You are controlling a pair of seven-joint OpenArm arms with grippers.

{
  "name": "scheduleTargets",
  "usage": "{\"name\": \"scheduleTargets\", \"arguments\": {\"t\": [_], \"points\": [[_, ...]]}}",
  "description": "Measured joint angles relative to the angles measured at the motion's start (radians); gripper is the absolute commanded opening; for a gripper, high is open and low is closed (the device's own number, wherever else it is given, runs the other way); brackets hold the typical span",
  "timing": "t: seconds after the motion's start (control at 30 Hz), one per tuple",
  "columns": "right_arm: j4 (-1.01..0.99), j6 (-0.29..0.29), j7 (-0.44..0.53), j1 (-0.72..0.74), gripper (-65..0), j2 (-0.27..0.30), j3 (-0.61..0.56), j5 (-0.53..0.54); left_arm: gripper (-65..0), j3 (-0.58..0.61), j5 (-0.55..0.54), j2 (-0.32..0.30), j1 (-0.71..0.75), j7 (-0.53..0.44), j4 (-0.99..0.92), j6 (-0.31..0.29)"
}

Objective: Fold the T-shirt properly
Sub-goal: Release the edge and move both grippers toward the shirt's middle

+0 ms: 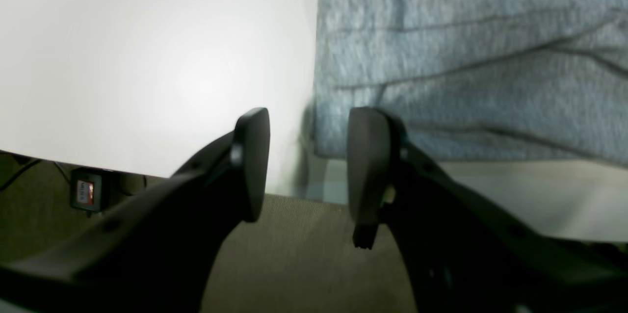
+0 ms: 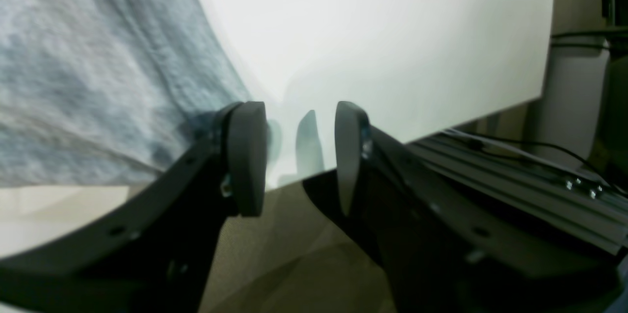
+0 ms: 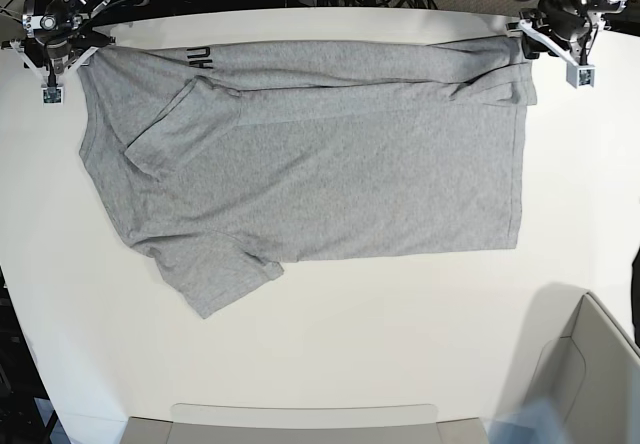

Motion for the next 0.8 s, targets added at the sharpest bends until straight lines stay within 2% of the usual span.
{"name": "scheduleTargets", "arguments": {"t": [0.27, 0.43, 0.57, 0.7, 0.8], "points": [[0.008, 0.0, -0.007, 0.029, -41.1, 0.006, 0.018, -0.001, -39.4, 0.0, 0.0, 0.0, -0.007, 0.0, 0.0, 0.0], [0.125, 0.0, 0.003, 0.078, -41.2, 0.029, 0.046, -0.004, -39.4, 0.0, 0.0, -0.001, -0.029, -0.003, 0.018, 0.0], [0.193, 0.0, -0.01, 0.142, -41.3, 0.011, 0.031, -0.005, -39.4, -0.031, -0.007, 0.005, -0.029, -0.001, 0.113, 0.0], [0.204, 0.0, -0.001, 0.209, -41.3, -0.002, -0.056, 0.0, -39.4, -0.033, -0.004, 0.006, -0.122, 0.008, 0.116, 0.003], [0.204, 0.0, -0.01, 0.226, -41.3, -0.039, -0.161, -0.008, -40.6, -0.032, -0.008, 0.003, -0.204, 0.006, 0.12, -0.002]]}}
